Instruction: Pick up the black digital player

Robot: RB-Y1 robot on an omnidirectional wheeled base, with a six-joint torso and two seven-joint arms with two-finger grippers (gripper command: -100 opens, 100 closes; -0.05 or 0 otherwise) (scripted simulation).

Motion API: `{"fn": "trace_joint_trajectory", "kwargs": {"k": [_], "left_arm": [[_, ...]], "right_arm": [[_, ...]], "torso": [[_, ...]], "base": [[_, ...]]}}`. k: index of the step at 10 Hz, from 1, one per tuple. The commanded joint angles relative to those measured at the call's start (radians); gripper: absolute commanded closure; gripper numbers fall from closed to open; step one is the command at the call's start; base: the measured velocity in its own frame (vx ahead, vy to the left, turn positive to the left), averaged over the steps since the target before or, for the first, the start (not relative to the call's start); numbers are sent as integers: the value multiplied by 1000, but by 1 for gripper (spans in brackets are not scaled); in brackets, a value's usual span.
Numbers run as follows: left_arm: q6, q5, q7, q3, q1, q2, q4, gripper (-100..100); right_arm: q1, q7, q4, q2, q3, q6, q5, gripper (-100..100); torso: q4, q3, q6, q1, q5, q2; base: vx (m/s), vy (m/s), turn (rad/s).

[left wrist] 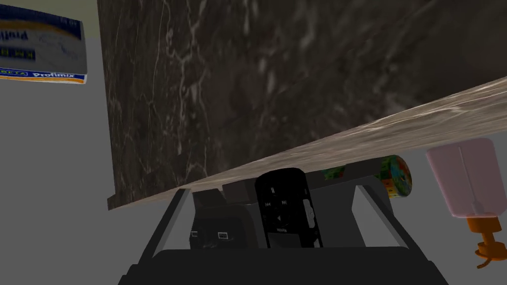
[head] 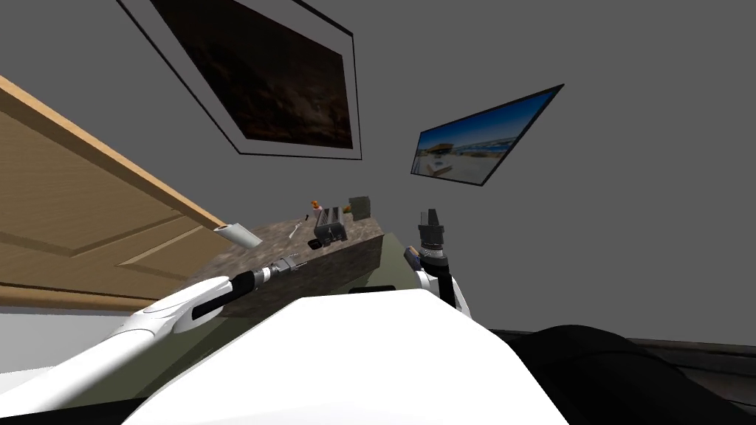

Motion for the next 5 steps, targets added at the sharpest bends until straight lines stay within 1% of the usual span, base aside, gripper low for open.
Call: {"fn": "trace_joint_trajectory", "kwargs": {"k": [1,2,3,4,5], "left_arm": [[-50,-11,-13,-9,10,43,50,-100],[-61,-11,-13,-9,10,43,63,-100],[-87,-21,-20,-16,17,71,89,-100],[-96,-21,-20,-16,17,71,102,-100],[-129,-32,-27,-23,25,97,129,-100]], "right_arm": [[0,0,0,0,0,0,0,0],[0,0,0,0,0,0,0,0],[0,0,0,0,0,0,0,0],[0,0,0,0,0,0,0,0],[0,0,0,0,0,0,0,0]], "torso": [[0,0,0,0,0,0],[0,0,0,-1,0,-1],[0,0,-1,0,0,-1],[0,-1,0,-1,0,-1],[0,-1,-1,0,0,-1]], "base": [[-6,-46,-325],[2,-31,-66],[13,-40,-114],[8,-30,-91],[10,-41,-197]]}}
